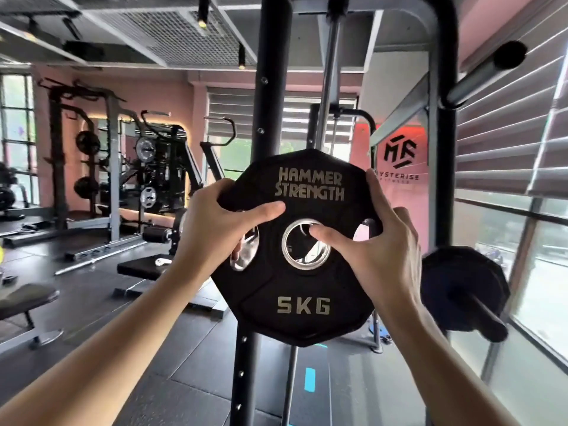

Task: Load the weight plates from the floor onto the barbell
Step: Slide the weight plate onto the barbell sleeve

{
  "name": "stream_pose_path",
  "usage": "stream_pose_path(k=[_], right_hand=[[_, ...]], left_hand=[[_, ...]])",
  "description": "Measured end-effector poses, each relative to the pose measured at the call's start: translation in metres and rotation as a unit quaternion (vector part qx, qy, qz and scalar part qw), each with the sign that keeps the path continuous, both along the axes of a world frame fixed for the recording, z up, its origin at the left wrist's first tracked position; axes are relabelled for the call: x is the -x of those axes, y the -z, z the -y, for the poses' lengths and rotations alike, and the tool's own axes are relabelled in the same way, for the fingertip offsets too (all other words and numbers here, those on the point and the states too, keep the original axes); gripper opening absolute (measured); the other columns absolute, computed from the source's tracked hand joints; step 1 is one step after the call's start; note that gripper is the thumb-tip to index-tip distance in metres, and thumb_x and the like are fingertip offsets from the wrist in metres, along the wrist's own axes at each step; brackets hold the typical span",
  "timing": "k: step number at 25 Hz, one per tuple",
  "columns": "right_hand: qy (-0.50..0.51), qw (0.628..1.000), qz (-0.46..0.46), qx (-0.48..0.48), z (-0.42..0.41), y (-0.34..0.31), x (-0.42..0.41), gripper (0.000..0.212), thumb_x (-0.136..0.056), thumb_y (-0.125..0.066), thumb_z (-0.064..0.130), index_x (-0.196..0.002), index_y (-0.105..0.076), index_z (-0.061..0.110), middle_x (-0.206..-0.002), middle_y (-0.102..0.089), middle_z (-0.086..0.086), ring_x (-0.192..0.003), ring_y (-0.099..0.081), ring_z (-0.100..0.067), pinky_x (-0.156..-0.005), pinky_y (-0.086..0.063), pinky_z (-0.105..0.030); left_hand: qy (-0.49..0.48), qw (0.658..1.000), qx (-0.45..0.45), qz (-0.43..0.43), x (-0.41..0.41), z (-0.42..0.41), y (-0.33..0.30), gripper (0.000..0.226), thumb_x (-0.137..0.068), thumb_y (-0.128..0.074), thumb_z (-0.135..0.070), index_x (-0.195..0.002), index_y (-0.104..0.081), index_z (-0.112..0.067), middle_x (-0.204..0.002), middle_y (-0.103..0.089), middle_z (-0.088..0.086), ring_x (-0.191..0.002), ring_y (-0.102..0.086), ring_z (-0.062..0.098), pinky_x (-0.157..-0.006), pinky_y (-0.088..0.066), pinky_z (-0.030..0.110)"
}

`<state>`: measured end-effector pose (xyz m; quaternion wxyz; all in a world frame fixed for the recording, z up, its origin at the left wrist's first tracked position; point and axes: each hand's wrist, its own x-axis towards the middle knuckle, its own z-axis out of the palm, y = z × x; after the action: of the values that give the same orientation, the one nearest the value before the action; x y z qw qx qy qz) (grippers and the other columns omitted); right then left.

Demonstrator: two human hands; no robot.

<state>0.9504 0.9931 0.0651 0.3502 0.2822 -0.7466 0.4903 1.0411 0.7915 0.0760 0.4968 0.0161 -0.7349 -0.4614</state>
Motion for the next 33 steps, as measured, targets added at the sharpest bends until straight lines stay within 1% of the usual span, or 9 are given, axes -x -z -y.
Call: stream_pose_path(k=[3, 5, 9, 14, 18, 22, 26, 30, 33], right_hand=[[-0.012, 1.000, 0.003, 0.004, 0.023, 0.005, 0.011, 0.110, -0.054, -0.078, 0.075, -0.148, -0.022, 0.062, -0.109, -0.050, 0.009, -0.091, -0.054, -0.006, -0.070, -0.033, -0.006], [-0.024, 1.000, 0.020, 0.005, 0.040, 0.010, 0.018, 0.109, -0.055, -0.079, 0.074, -0.147, -0.022, 0.062, -0.108, -0.049, 0.010, -0.086, -0.050, -0.002, -0.068, -0.032, -0.005], [-0.017, 0.999, 0.039, -0.015, 0.075, 0.028, 0.027, 0.110, -0.054, -0.076, 0.078, -0.148, -0.021, 0.062, -0.104, -0.048, 0.012, -0.077, -0.045, 0.010, -0.067, -0.030, -0.004], [0.010, 0.997, 0.075, -0.005, 0.125, 0.061, 0.042, 0.108, -0.057, -0.077, 0.073, -0.148, -0.020, 0.063, -0.096, -0.042, 0.016, -0.082, -0.049, 0.007, -0.070, -0.041, -0.018], [0.086, 0.995, 0.053, 0.007, 0.136, 0.071, 0.050, 0.107, -0.055, -0.069, 0.080, -0.148, -0.020, 0.062, -0.100, -0.046, 0.006, -0.083, -0.055, -0.009, -0.076, -0.048, -0.031], [0.121, 0.992, 0.019, 0.011, 0.142, 0.080, 0.052, 0.103, -0.057, -0.062, 0.081, -0.146, -0.014, 0.066, -0.105, -0.044, 0.005, -0.087, -0.056, -0.010, -0.076, -0.046, -0.028], [0.099, 0.995, -0.013, 0.015, 0.142, 0.081, 0.059, 0.097, -0.069, -0.073, 0.062, -0.148, -0.016, 0.061, -0.107, -0.041, 0.009, -0.081, -0.053, 0.000, -0.073, -0.046, -0.014], [0.059, 0.998, -0.027, -0.014, 0.138, 0.073, 0.083, 0.096, -0.079, -0.078, 0.036, -0.154, -0.021, 0.048, -0.114, -0.048, 0.007, -0.098, -0.053, 0.001, -0.081, -0.038, -0.003], [0.085, 0.995, -0.001, -0.054, 0.145, 0.068, 0.104, 0.099, -0.080, -0.081, 0.027, -0.156, -0.020, 0.040, -0.118, -0.054, -0.001, -0.106, -0.055, -0.015, -0.082, -0.042, -0.018]], left_hand=[[-0.007, 1.000, -0.003, 0.002, 0.002, 0.019, 0.004, 0.041, -0.067, -0.088, -0.043, -0.083, -0.069, -0.011, -0.052, -0.061, -0.007, -0.038, -0.052, 0.005, -0.040, -0.040, 0.021], [-0.015, 1.000, 0.001, 0.008, 0.006, 0.032, 0.007, 0.039, -0.068, -0.088, -0.041, -0.084, -0.069, -0.012, -0.054, -0.062, -0.008, -0.038, -0.053, 0.001, -0.040, -0.039, 0.017], [-0.011, 1.000, -0.006, 0.026, 0.020, 0.069, 0.027, 0.038, -0.068, -0.087, -0.042, -0.077, -0.064, -0.012, -0.049, -0.059, 0.003, -0.035, -0.050, 0.018, -0.036, -0.038, 0.026], [0.026, 0.997, 0.009, 0.076, 0.047, 0.121, 0.040, 0.036, -0.065, -0.086, -0.042, -0.080, -0.069, -0.015, -0.052, -0.064, -0.007, -0.039, -0.054, 0.003, -0.041, -0.041, 0.018], [0.055, 0.994, 0.011, 0.091, 0.072, 0.140, 0.047, 0.033, -0.069, -0.087, -0.039, -0.089, -0.071, -0.018, -0.052, -0.062, -0.010, -0.040, -0.052, -0.002, -0.047, -0.041, 0.015], [0.091, 0.994, -0.001, 0.063, 0.086, 0.147, 0.054, 0.035, -0.068, -0.088, -0.037, -0.093, -0.069, -0.022, -0.053, -0.063, -0.013, -0.041, -0.054, -0.002, -0.043, -0.043, 0.016], [0.119, 0.992, 0.004, 0.050, 0.093, 0.151, 0.057, 0.041, -0.065, -0.086, -0.039, -0.097, -0.067, -0.022, -0.061, -0.067, -0.011, -0.043, -0.056, 0.003, -0.044, -0.045, 0.017], [0.122, 0.989, 0.032, 0.080, 0.115, 0.160, 0.055, 0.039, -0.070, -0.088, -0.031, -0.099, -0.063, -0.027, -0.078, -0.072, -0.001, -0.060, -0.065, 0.019, -0.054, -0.055, 0.032], [0.096, 0.986, 0.099, 0.098, 0.143, 0.166, 0.047, 0.047, -0.072, -0.086, -0.031, -0.109, -0.057, -0.031, -0.102, -0.069, -0.008, -0.082, -0.064, -0.003, -0.070, -0.049, 0.010]])
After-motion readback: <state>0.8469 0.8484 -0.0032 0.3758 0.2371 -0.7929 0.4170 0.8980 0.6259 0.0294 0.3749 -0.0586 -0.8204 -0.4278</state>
